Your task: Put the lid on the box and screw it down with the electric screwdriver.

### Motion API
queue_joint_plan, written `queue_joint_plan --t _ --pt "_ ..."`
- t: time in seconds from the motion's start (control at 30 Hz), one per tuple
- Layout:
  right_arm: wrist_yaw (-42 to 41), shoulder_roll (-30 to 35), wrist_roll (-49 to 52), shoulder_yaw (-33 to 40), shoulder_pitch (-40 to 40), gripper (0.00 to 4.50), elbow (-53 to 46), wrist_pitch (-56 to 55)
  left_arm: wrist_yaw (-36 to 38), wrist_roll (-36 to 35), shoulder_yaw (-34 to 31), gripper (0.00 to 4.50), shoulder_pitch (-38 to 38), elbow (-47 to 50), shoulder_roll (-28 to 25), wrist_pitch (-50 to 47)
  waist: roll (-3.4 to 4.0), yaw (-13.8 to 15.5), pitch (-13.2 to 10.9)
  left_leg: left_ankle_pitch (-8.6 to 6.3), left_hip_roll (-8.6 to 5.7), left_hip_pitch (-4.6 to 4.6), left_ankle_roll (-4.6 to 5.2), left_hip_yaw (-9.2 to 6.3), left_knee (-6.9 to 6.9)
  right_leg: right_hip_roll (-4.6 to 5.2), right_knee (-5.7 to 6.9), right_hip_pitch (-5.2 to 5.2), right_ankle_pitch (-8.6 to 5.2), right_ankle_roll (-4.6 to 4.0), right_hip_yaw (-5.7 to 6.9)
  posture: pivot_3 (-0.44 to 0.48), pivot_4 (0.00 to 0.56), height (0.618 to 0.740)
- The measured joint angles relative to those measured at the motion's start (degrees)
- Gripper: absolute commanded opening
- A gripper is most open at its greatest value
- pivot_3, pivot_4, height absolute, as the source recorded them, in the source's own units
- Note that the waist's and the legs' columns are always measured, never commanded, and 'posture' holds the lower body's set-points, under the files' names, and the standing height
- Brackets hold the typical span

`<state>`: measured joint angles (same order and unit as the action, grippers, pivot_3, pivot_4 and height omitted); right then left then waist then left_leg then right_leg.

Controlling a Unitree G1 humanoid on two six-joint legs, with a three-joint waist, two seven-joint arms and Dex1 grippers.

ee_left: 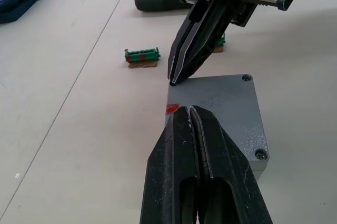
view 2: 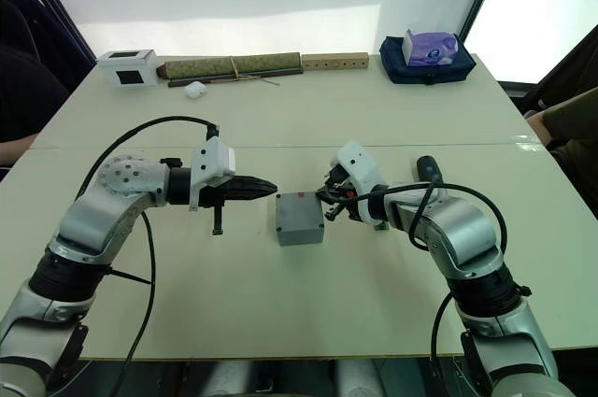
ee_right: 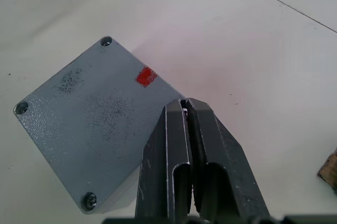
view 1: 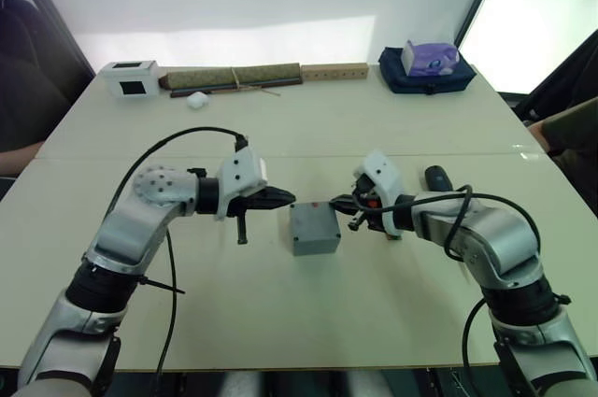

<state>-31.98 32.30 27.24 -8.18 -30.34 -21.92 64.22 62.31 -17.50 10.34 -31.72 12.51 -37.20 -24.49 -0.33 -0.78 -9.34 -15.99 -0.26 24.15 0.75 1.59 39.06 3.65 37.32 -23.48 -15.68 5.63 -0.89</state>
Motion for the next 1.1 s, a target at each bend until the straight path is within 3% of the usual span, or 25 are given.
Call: queue_joint_plan --t 0.4,1.1 --pt "0.0 0.4 1.7 2.8 -3.1 0.03 -0.4 2.0 0.0 0.0 0.1 0.0 0.0 0.0 0.1 0.0 0.0 0.1 0.0 0.0 0.0 0.0 0.0 0.0 0.0 0.03 -0.02 0.0 0.0 0.0 0.0 0.0 0.15 0.74" --pt "0.1 -0.2 2.2 1.6 -1.5 0.03 -0.3 1.1 -0.1 0.0 0.2 0.0 0.1 0.0 0.2 0.0 0.0 0.0 0.0 0.0 0.0 0.02 0.0 -0.01 -0.04 0.09 -0.07 0.0 0.0 -0.01 0.0 0.0 0.15 0.74"
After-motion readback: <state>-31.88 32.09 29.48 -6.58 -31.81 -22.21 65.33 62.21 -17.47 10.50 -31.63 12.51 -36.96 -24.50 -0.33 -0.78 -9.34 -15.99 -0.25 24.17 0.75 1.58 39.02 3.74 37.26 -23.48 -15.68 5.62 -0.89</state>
